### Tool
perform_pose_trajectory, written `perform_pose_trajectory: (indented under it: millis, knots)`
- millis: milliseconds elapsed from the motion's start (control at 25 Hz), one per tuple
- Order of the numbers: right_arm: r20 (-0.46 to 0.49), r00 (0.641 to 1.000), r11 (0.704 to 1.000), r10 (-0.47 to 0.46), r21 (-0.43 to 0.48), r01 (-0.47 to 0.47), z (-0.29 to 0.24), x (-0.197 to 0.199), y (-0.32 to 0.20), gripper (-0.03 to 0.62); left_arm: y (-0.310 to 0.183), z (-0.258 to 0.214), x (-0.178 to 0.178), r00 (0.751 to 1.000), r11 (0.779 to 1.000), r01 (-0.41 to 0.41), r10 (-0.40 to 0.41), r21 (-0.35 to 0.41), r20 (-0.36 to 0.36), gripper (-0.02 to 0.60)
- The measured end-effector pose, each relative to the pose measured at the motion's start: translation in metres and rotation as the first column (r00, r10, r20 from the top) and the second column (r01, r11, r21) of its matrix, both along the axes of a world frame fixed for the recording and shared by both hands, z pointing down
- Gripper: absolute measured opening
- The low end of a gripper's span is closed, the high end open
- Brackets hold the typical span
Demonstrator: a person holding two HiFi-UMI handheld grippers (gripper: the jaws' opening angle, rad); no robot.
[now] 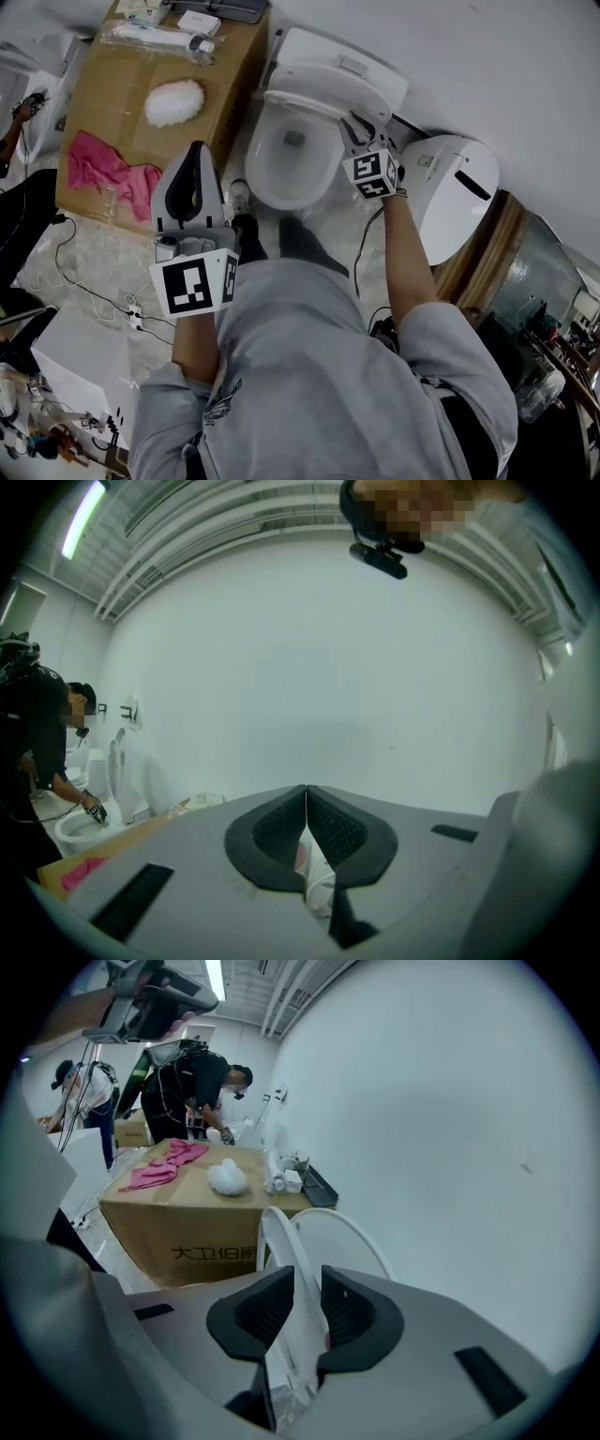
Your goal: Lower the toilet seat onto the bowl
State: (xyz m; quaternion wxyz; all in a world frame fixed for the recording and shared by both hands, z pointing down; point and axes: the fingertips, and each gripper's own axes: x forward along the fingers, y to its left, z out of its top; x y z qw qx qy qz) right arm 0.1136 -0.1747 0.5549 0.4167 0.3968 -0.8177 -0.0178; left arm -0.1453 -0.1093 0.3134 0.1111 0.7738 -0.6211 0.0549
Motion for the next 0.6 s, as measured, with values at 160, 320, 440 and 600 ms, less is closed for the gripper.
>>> perform_pose_trajectory:
  millis: [160,320,440,600]
  knots:
    - [-0.005,1.000,1.000,-0.005,-0.008,0.005,0.004,-0.001,0.009,0.067,0.002,0.001,0.001,1.000,1.000,-0.005,0.005,-0.001,-0.002,0.000]
    - [-0.010,1.000,1.000,-0.018,-0.012,0.018,0.005,-0.005,0.018,0.066,0.004,0.003,0.001,1.000,1.000,-0.010,0.010,-0.006,-0.004,0.000]
    - [-0.013,1.000,0.999,-0.026,-0.018,0.026,0.006,-0.009,0.027,0.064,0.006,0.005,0.003,1.000,1.000,-0.016,0.016,-0.009,-0.006,0.000]
    - [-0.017,0.999,0.999,-0.042,-0.026,0.041,0.009,-0.013,0.041,0.063,0.007,0.009,0.006,1.000,1.000,-0.027,0.027,-0.014,-0.011,0.000]
